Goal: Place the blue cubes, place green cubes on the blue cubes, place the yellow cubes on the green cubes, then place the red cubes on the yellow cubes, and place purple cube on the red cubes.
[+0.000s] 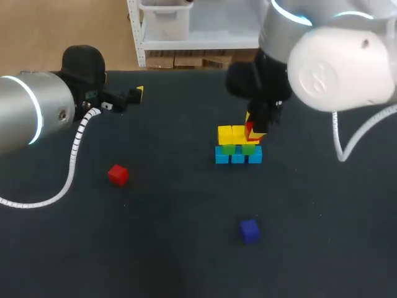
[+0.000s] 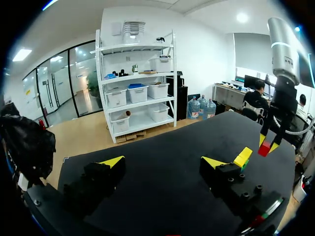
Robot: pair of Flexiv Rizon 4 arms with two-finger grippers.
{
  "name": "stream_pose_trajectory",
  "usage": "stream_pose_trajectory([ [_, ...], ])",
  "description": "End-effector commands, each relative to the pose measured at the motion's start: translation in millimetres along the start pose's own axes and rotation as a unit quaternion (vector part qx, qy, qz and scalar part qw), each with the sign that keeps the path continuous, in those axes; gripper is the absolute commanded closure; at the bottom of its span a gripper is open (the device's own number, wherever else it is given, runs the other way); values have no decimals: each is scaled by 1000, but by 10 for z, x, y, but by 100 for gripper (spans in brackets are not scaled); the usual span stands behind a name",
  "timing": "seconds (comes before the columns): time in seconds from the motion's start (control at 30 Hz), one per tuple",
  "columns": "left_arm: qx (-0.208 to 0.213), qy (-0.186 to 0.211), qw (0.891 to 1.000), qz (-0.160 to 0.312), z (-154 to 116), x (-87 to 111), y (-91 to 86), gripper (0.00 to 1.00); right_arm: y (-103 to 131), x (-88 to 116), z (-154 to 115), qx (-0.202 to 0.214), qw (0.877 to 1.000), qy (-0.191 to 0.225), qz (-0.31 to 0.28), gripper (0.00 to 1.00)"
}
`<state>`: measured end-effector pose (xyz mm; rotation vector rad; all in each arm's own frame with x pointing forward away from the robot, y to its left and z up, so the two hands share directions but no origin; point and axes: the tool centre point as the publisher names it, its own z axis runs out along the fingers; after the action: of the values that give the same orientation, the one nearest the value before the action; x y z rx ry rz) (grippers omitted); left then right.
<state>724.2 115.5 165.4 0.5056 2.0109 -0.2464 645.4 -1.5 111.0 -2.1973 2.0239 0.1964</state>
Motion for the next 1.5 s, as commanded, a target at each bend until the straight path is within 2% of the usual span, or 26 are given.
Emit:
stream_pose_trajectory([
  [0.03,-5,-4,1000,-1,1,17,-21,0,-124,9,55,-33,999,3,8,100],
  [0.33,-5,-4,1000,-1,1,17,-21,0,-222,26,145,-32,999,1,17,100],
  [1.5,-5,-4,1000,-1,1,17,-21,0,-347,-9,290,-35,999,7,25,100],
])
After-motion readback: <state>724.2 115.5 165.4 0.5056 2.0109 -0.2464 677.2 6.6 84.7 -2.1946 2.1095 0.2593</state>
